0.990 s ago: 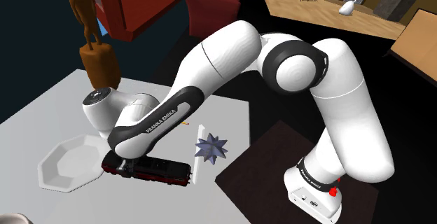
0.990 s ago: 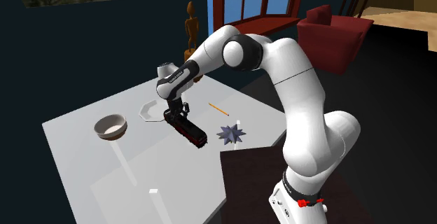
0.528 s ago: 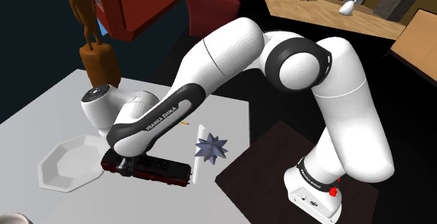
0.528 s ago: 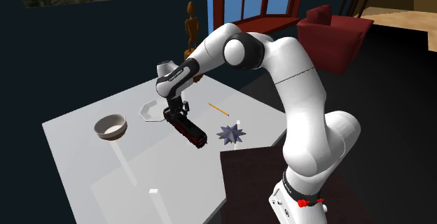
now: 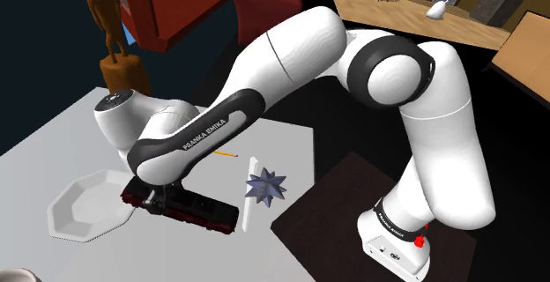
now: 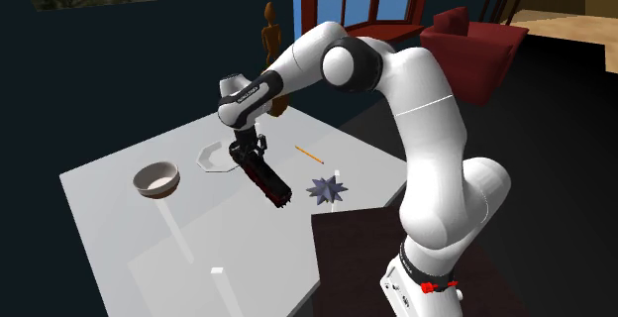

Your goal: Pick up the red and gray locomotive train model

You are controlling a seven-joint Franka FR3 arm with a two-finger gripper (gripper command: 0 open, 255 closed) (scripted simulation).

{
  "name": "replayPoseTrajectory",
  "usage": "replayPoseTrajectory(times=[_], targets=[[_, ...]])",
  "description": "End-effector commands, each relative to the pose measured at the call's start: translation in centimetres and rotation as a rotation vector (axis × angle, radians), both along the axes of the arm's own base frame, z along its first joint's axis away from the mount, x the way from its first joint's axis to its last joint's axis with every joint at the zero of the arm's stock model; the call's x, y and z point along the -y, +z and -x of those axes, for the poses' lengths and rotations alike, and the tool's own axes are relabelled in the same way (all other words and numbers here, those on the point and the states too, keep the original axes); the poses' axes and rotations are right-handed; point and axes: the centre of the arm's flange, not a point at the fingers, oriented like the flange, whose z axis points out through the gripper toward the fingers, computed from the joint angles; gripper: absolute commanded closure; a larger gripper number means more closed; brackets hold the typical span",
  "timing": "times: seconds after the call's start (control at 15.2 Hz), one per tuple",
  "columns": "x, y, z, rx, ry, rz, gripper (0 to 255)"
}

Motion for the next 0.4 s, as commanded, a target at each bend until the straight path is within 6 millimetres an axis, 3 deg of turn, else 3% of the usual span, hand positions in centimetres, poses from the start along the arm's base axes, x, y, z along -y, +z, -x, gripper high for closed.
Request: replayPoseTrajectory(times=[0.0,0.33], targets=[[-0.1,1.1,0.0,0.001,0.0,-0.001,255],[-0.1,2.8,0.0,0.001,0.0,-0.001,255]])
